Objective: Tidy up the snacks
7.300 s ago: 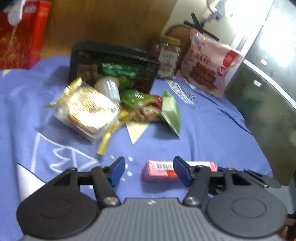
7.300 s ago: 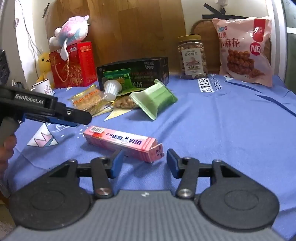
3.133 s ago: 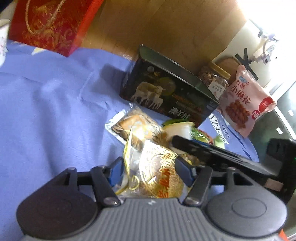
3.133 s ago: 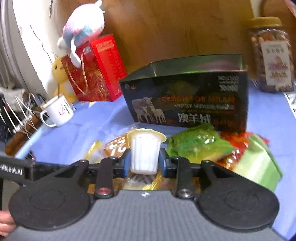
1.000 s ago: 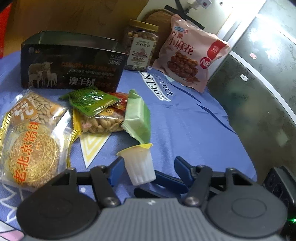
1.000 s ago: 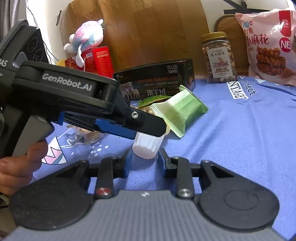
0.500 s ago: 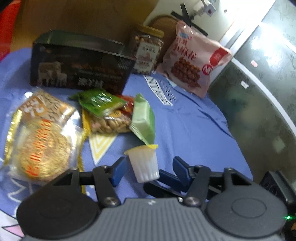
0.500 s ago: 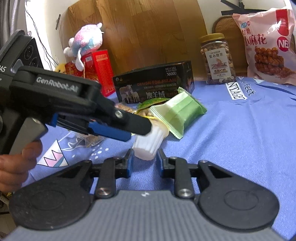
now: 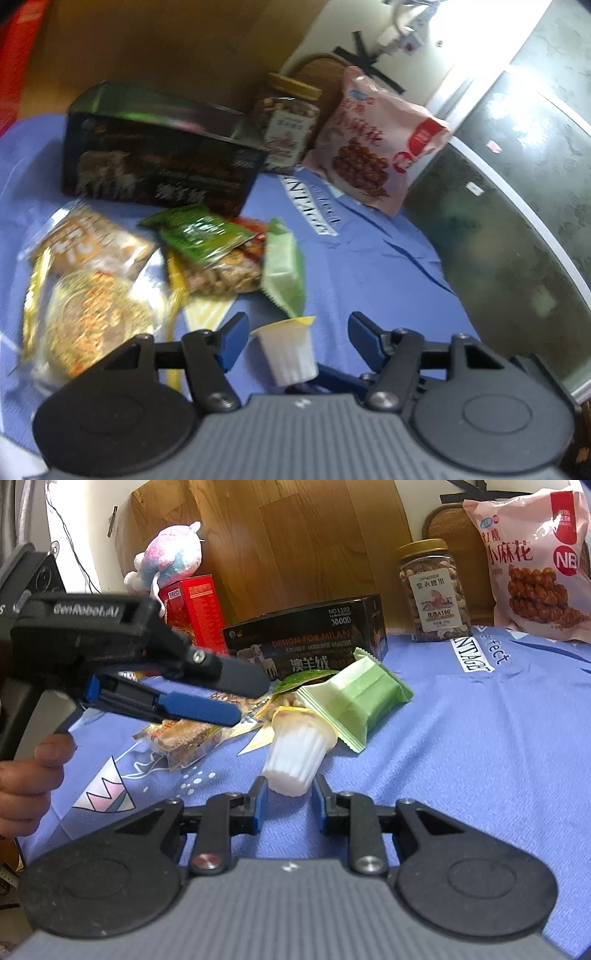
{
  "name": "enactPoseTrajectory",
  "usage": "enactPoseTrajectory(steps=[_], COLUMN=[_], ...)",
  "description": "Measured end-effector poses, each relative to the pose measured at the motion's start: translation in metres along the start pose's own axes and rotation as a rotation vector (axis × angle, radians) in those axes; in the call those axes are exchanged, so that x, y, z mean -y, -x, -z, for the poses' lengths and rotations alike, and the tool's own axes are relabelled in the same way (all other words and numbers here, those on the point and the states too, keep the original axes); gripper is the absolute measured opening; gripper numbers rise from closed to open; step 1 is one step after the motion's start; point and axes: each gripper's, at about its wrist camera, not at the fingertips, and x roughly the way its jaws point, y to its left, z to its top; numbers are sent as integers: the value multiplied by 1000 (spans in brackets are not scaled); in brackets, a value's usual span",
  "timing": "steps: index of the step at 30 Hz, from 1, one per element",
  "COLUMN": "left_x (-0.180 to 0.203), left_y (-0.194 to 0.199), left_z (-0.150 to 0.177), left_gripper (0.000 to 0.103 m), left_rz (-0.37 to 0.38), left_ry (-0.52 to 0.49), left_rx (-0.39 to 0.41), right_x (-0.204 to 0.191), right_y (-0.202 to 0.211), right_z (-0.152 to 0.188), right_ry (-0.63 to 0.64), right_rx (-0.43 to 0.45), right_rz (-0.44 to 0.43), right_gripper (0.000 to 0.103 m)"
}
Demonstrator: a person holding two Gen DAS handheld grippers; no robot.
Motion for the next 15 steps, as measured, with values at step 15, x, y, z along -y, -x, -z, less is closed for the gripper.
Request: enactPoseTrajectory(steps=[15], left_x=[11], left_y=[-34], left_z=[6], left_gripper=[54], left_rz=[-108], left_ry=[-85], left_rx=[-51], right_x=[0], right_y=[1], right_z=[1], right_ry=[-6], right_rx=[2], right_rz=[1], right_gripper=[30])
